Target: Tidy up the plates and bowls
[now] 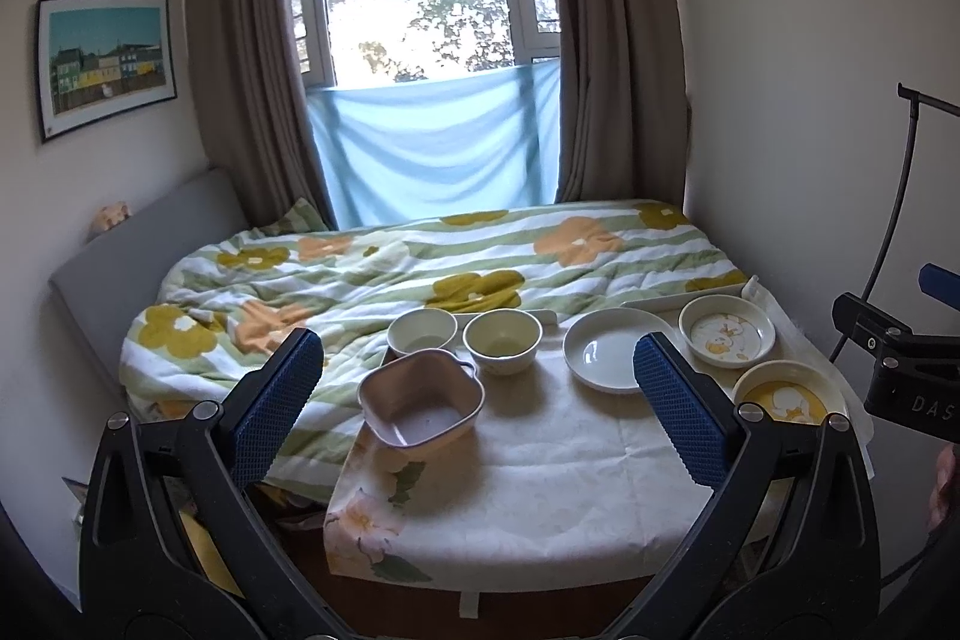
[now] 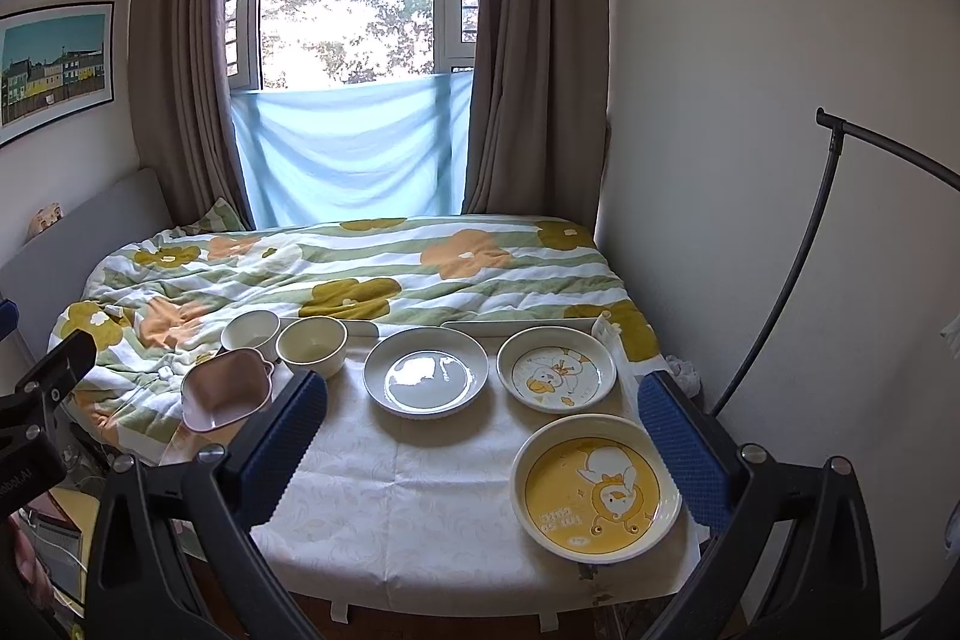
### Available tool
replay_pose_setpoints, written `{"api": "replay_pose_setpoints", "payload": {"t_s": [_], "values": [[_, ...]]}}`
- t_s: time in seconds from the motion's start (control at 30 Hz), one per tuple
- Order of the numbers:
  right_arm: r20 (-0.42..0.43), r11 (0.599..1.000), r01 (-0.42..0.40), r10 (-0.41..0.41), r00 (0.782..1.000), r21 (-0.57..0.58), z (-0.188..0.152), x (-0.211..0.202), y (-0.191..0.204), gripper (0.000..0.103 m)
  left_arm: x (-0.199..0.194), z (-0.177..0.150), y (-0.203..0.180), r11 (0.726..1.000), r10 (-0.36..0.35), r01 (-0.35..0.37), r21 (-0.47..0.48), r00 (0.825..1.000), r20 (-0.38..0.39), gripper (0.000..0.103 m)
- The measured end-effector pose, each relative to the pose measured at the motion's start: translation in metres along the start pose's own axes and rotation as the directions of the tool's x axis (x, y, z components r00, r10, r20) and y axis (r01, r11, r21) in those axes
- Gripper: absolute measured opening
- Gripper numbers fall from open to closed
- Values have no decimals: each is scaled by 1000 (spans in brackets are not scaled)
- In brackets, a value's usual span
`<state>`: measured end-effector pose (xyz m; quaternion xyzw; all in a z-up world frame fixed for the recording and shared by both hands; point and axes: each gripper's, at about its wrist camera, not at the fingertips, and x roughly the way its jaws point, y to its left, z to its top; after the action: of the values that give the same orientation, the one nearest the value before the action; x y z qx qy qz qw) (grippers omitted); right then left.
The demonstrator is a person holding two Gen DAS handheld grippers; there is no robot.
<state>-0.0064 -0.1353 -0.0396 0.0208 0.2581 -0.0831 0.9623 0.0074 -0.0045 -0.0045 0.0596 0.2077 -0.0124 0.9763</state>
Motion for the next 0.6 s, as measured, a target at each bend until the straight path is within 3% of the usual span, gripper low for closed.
{"api": "replay_pose_setpoints", "payload": {"t_s": [0.6], "values": [[-6, 1000, -7, 7, 1000, -6, -5, -6, 3, 103, -1, -4, 0, 1000, 3, -3, -8, 1000, -7, 103]]}}
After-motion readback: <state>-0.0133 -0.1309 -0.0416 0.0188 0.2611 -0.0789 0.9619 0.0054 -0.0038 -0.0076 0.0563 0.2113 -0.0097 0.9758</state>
